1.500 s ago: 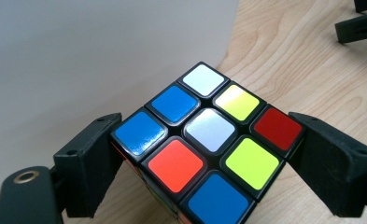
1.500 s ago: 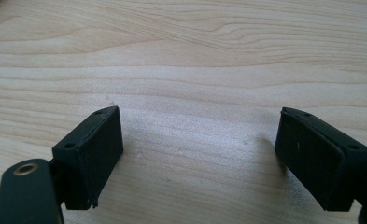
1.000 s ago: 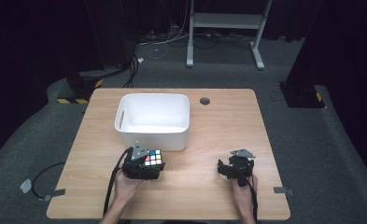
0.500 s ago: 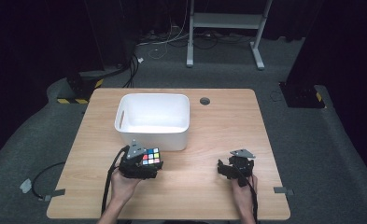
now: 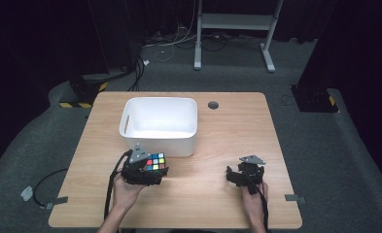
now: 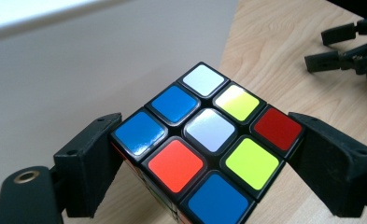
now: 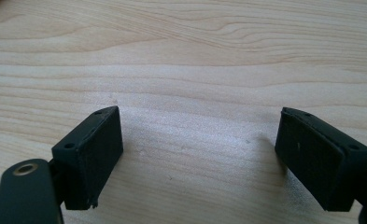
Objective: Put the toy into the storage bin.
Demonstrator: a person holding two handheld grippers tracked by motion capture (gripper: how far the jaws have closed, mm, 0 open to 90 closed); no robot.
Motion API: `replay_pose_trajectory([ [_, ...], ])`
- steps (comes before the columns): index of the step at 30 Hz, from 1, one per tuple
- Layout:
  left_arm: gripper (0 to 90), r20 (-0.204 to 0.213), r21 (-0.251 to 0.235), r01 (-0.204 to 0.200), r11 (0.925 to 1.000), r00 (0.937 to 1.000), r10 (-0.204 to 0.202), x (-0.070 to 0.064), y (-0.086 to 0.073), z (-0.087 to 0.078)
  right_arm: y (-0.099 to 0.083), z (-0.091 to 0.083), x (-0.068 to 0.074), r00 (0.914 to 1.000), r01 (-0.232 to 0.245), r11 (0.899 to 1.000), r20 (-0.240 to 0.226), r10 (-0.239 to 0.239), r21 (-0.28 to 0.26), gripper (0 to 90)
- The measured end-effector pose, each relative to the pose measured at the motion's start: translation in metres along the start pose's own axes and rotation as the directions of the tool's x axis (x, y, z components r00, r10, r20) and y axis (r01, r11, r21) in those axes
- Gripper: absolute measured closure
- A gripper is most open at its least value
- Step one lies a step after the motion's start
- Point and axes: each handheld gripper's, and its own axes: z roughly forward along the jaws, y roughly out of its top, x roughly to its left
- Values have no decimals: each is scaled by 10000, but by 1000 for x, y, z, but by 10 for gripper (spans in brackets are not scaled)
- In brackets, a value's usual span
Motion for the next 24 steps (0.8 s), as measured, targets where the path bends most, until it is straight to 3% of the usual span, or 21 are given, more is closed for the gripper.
replay_pose_trajectory([
  [5, 139, 199, -110, 152, 9998, 9997, -149, 3, 3, -6, 0, 0, 0, 10000, 17, 10000, -12, -17, -5, 149],
  [17, 139, 378, 33, -165, 9999, 9992, 163, 2, 15, -12, 0, 0, 0, 10000, 30, 10000, -18, -30, 4, 149],
  [24, 139, 451, -37, -72, 10000, 9990, 74, 3, 18, -14, 0, 0, 1, 10000, 36, 10000, -14, -36, -8, 148],
])
